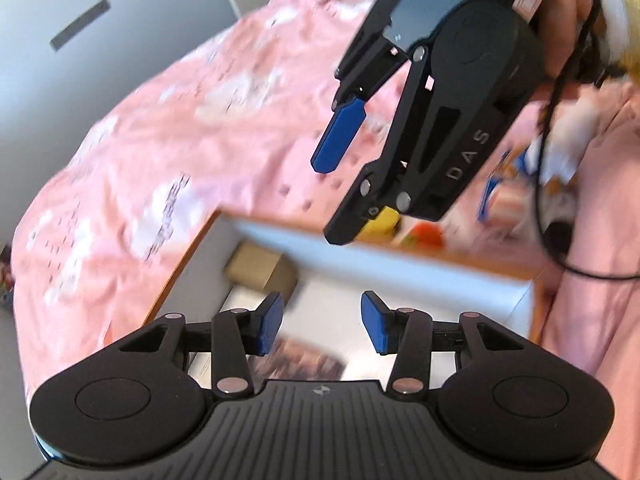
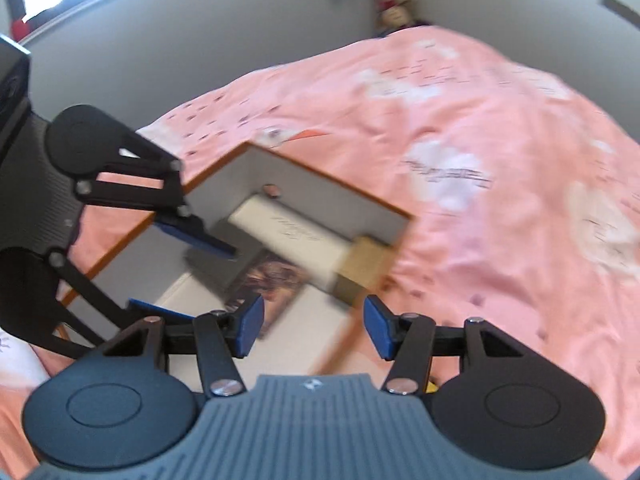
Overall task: Organize objects
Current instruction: 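Move the left gripper out of the box toward the crocheted orange fruit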
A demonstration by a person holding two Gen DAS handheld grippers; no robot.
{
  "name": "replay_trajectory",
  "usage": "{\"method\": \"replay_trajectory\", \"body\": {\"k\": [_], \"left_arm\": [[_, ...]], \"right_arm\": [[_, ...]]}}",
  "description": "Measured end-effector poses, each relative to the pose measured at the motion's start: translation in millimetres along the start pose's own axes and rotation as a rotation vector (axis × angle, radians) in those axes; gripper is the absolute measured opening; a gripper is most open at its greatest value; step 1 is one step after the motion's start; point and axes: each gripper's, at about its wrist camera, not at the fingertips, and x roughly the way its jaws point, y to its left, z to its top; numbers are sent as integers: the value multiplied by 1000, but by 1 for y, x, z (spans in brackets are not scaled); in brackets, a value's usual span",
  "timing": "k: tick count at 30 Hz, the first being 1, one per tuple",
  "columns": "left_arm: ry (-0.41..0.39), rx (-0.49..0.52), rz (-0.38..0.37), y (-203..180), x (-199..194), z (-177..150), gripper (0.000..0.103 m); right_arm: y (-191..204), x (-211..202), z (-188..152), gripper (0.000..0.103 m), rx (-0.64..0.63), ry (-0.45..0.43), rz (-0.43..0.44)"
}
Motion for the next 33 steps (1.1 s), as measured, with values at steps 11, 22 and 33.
{"method": "replay_trajectory", "body": {"k": [11, 22, 33], "left_arm": [[78, 206, -106, -74, 52, 40, 50], [252, 286, -186, -104, 140, 54, 61], [397, 290, -220, -100, 177, 45, 60]], "right_arm": [[-55, -24, -107, 59, 336, 7, -169], [-67, -7, -163, 59, 445, 37, -285], [-79, -9, -176, 59, 486, 5, -232]]}}
